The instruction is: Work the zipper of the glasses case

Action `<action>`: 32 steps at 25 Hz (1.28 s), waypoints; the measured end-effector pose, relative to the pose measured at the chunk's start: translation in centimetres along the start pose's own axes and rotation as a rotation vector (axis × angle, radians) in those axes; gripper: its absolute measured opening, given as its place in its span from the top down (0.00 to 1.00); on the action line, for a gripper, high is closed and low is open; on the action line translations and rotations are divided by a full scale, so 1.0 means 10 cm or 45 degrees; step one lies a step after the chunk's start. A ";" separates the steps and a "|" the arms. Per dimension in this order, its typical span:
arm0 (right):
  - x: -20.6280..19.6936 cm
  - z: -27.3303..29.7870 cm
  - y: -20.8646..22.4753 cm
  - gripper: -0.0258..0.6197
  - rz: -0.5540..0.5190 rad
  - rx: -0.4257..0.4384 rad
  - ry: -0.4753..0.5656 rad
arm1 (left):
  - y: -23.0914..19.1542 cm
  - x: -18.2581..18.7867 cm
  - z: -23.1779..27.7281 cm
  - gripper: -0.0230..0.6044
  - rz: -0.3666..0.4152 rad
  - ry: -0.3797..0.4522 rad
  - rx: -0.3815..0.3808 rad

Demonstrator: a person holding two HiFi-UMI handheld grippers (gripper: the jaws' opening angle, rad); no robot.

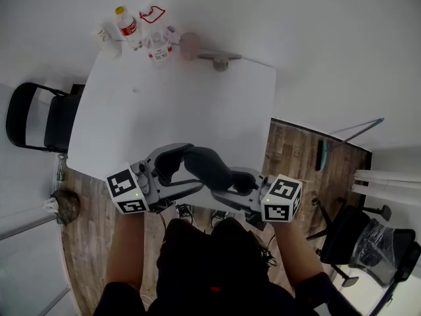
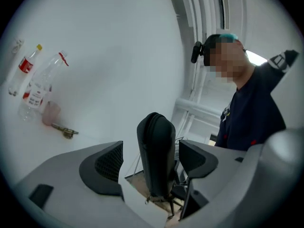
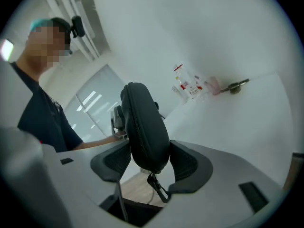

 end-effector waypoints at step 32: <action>0.39 -0.64 -0.56 0.51 -0.065 0.068 0.538 | 0.30 0.70 0.05 0.51 -0.568 0.957 -0.246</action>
Point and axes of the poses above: the fingertips, and each gripper's own axes: z forward along the fingers, y to its right, x out of its top, the point moved 8 cm from there along -z, backward along the fingers, and after that the axes turned 11 degrees about -x, right-handed, at the moved point
